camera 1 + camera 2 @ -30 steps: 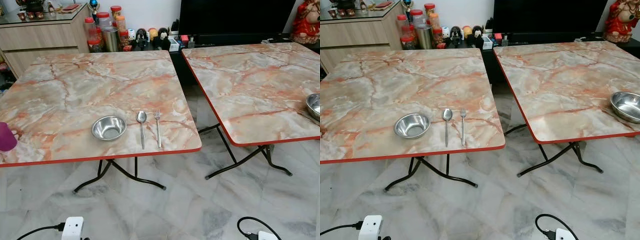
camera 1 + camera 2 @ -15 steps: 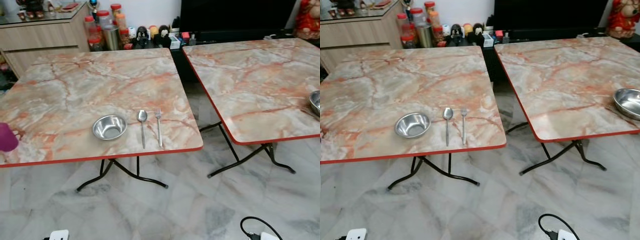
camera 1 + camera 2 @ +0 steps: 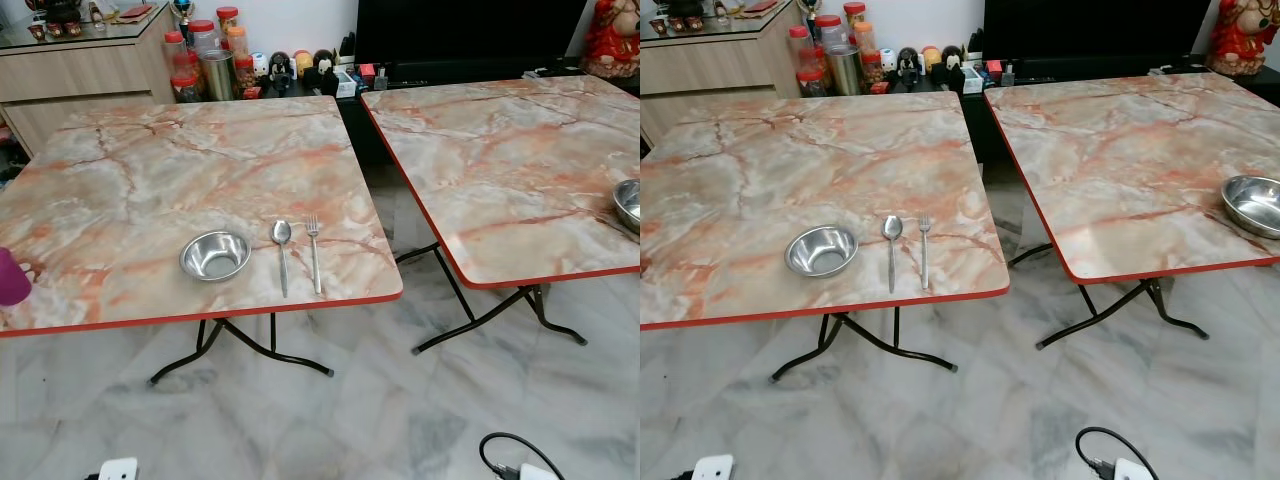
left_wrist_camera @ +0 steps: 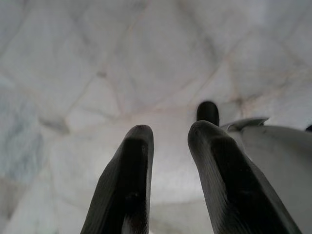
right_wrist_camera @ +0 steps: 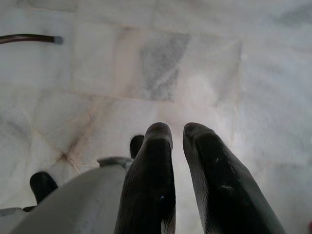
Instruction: Setting the table
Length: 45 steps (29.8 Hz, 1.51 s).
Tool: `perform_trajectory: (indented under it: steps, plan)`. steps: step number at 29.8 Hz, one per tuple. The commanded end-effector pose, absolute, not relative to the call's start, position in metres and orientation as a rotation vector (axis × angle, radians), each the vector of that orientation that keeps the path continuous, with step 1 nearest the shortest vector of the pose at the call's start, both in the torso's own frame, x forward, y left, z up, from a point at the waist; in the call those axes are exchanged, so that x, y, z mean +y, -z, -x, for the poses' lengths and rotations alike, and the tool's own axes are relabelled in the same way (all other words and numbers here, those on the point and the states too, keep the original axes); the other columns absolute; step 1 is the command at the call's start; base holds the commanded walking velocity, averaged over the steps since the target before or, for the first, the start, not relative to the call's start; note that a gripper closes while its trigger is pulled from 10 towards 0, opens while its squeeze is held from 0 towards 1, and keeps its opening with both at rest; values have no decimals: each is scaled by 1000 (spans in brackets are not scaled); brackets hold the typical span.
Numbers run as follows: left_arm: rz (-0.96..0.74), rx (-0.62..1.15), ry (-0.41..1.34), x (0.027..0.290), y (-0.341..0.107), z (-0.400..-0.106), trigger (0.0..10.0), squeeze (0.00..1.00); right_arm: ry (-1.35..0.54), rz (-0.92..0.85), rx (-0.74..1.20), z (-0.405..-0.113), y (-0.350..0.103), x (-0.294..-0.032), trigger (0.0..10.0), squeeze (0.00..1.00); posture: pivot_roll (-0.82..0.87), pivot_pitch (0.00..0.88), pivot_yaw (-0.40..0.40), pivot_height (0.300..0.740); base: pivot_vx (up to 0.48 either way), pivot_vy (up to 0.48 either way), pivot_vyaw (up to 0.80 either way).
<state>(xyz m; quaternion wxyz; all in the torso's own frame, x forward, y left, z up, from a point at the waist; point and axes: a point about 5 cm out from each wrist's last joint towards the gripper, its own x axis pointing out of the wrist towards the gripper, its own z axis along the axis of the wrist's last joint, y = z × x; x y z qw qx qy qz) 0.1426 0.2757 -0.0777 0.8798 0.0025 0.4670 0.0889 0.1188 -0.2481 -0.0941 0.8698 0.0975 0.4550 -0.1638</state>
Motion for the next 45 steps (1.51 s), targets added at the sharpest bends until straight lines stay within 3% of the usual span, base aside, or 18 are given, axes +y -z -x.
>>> perform_trajectory:
  steps: [1,28,45]
  plan:
    - [-8,1004,-197,277,81,-134,10000,0,359,-225,949,-119,94,-248,10000,0,44,38,1,740,240,0,0]
    - [-12,1007,-204,277,81,-135,10000,0,348,-210,944,-121,93,-249,10000,0,46,40,0,740,283,0,136]
    - [77,922,-313,279,79,-135,10000,0,339,-212,955,-121,94,-248,10000,0,66,59,16,740,0,0,0]
